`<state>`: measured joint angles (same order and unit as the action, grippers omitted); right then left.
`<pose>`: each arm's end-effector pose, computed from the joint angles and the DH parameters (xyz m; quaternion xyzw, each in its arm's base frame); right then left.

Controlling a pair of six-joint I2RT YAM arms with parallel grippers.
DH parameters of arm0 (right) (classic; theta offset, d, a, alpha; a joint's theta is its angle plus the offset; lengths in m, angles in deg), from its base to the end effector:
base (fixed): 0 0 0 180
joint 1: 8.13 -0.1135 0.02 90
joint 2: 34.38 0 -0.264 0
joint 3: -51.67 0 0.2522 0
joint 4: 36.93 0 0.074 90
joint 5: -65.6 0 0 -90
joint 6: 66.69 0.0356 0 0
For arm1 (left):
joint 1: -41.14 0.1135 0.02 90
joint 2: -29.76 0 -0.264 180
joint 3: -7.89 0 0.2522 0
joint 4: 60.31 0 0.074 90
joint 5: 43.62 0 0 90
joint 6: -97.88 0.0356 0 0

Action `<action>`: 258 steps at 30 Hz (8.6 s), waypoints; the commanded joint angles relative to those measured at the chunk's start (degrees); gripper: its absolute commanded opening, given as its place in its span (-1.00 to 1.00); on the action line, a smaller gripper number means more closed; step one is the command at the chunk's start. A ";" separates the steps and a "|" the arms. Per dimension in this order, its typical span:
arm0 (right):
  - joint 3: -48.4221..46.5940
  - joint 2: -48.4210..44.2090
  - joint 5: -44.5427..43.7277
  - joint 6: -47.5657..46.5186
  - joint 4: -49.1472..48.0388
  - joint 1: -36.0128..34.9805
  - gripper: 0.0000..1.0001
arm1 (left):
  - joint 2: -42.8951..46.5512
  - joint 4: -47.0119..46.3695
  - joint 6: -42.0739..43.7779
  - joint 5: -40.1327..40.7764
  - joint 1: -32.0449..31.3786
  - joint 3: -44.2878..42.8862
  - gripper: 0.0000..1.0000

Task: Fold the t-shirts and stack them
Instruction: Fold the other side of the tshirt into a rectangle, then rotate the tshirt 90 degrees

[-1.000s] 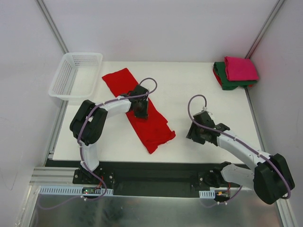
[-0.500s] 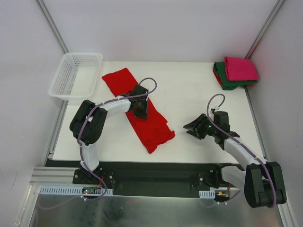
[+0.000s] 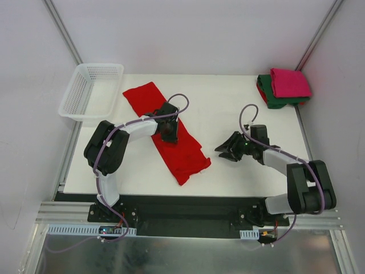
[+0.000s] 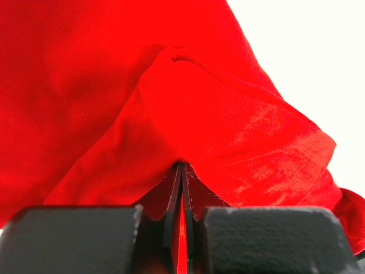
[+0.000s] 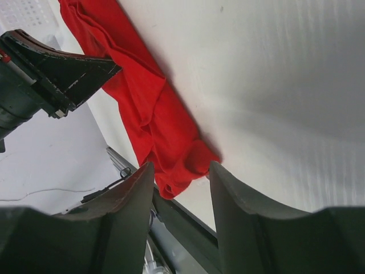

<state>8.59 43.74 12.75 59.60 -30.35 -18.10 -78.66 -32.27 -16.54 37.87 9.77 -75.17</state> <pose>0.2412 0.0642 0.1590 0.0698 0.8717 0.4198 0.2431 0.3357 -0.2109 0.1683 0.0806 0.9437 -0.2088 0.2438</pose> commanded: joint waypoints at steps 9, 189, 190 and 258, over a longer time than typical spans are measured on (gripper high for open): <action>-12.86 14.15 -1.99 -7.46 2.60 -4.78 -0.10 | -0.12 1.89 0.69 1.57 1.58 -1.54 -1.00; -0.74 16.27 1.88 -1.23 -7.32 -16.92 -0.23 | -2.50 1.63 -0.18 0.08 6.15 -1.98 -1.00; -0.65 16.35 2.05 -1.05 -7.32 -16.83 -0.25 | -2.41 1.62 -0.10 0.08 6.15 -1.98 -1.00; -5.57 -6.94 -11.84 -11.33 23.44 -16.83 -0.38 | -1.18 1.27 -0.54 -0.01 6.94 -0.58 -1.00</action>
<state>6.14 38.87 3.13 51.03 -10.37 -34.63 -80.48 -31.55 -17.11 35.92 15.86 -77.18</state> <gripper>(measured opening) 0.315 0.003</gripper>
